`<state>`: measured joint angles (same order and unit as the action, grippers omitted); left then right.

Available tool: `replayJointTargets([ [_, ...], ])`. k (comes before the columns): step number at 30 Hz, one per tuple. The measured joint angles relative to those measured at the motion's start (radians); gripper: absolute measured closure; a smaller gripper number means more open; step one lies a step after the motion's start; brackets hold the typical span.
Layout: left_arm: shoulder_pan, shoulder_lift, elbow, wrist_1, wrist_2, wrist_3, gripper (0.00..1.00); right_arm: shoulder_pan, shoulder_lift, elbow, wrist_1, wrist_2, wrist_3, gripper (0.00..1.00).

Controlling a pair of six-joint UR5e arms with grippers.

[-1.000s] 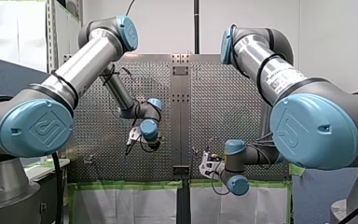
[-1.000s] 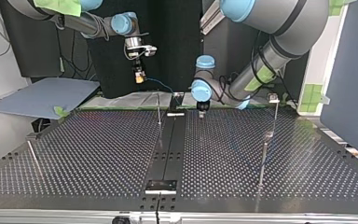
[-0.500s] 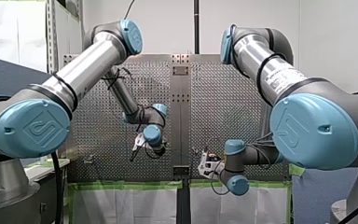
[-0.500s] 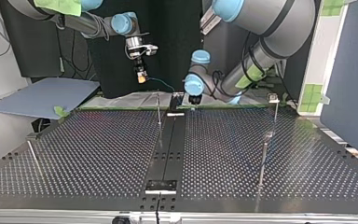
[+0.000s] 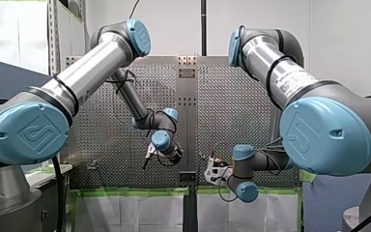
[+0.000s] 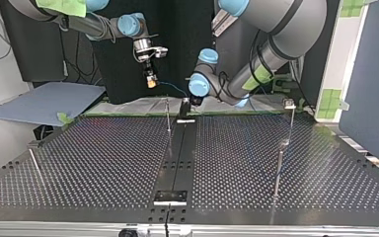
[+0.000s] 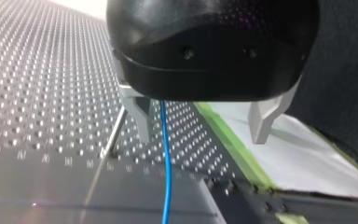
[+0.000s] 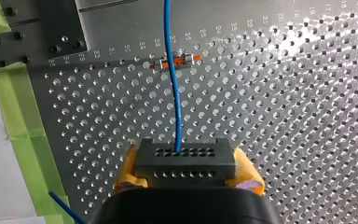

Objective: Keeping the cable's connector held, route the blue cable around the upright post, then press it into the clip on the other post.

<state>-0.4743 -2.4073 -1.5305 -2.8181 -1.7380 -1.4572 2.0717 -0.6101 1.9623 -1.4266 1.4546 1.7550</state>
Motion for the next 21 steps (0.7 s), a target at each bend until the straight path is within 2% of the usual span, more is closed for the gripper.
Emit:
replayJointTargets([
  [4,-0.011,0.000,0.000,-0.002,0.038,-0.001,0.00,0.000,0.000,0.000,0.000,0.000,0.000,1.00],
  [10,-0.020,0.000,0.000,-0.020,0.070,-0.004,0.00,-0.002,0.000,0.000,0.004,0.000,0.000,1.00],
  [21,-0.035,0.000,0.000,-0.050,0.061,-0.002,0.00,-0.009,0.000,0.000,0.006,0.004,-0.003,1.00],
])
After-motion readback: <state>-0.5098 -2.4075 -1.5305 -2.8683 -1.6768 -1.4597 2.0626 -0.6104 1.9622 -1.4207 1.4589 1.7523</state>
